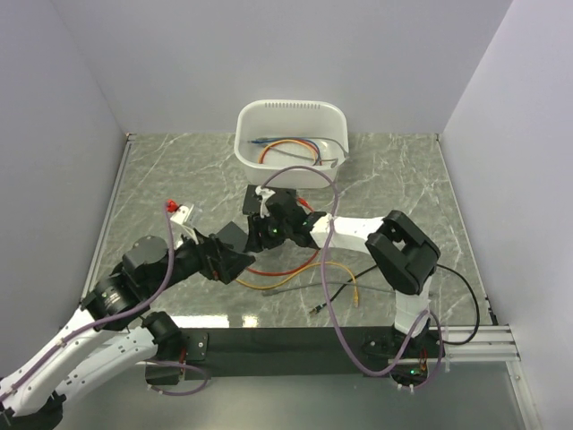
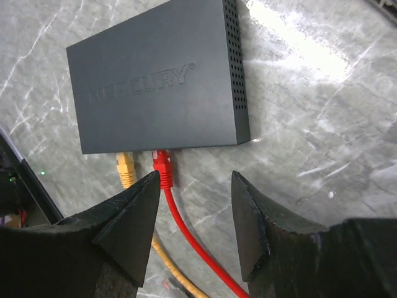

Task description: Insert the plug into the switch port

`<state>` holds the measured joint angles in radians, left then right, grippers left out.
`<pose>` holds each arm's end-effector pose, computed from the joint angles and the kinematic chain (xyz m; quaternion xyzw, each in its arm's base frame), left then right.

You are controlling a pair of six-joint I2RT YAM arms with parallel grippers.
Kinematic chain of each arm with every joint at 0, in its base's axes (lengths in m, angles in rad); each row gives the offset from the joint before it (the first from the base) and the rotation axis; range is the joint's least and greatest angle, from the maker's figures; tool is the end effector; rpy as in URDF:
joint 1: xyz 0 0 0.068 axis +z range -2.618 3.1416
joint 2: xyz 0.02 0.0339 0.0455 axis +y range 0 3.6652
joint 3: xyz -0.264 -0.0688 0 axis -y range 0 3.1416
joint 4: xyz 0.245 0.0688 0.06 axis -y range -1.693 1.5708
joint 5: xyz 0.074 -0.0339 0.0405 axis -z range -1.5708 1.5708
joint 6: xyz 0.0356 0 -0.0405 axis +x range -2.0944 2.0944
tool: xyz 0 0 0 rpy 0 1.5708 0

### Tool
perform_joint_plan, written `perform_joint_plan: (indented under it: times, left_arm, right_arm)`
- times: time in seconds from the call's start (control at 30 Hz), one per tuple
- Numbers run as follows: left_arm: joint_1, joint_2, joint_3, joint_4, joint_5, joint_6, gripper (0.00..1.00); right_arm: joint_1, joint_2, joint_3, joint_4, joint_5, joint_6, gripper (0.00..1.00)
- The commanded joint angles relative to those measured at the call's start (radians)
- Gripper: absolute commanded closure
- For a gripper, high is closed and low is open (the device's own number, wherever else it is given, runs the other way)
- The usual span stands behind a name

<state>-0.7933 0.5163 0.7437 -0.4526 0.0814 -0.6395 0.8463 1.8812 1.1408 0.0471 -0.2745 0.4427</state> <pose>0.0837 -0.0892 0.3331 0.0853 0.7772 -0.4329 0.4487 0.2614 0.3099 0.1747 -0.2367 0.8669 0.3518 0.2620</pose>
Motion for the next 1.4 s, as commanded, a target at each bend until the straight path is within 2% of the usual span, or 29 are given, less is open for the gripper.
perform_joint_plan:
  times: [0.0, 0.23, 0.43, 0.6, 0.73, 0.93, 1.1, 1.37]
  left_arm:
    - [-0.007, -0.028, -0.003, 0.045, 0.038, 0.018, 0.01]
    - [-0.007, -0.036, -0.004, 0.041, 0.023, 0.012, 0.01]
    - [-0.009, -0.033, -0.004, 0.038, 0.014, 0.011, 0.01]
    - [-0.011, -0.03, -0.004, 0.035, 0.011, 0.012, 0.01]
    - [-0.011, -0.027, -0.003, 0.034, 0.004, 0.011, 0.01]
    - [-0.012, -0.012, -0.001, 0.028, -0.009, 0.009, 0.02]
    - [-0.015, -0.01, -0.001, 0.023, -0.02, 0.006, 0.01]
    - [-0.018, 0.005, 0.003, 0.014, -0.043, 0.001, 0.02]
  right_arm:
    - [0.002, 0.032, 0.034, 0.027, -0.019, 0.027, 0.43]
    - [-0.004, 0.047, 0.027, 0.049, 0.057, 0.059, 0.43]
    - [-0.048, 0.026, -0.039, 0.195, 0.008, 0.128, 0.43]
    - [-0.061, 0.036, -0.018, 0.189, 0.011, 0.133, 0.43]
    - [-0.055, 0.104, -0.01, 0.21, -0.058, 0.166, 0.44]
    - [0.023, 0.081, -0.023, 0.226, -0.063, 0.188, 0.44]
    - [0.098, 0.108, 0.011, 0.246, -0.127, 0.212, 0.44]
    - [0.139, 0.115, 0.048, 0.224, -0.12, 0.191, 0.44]
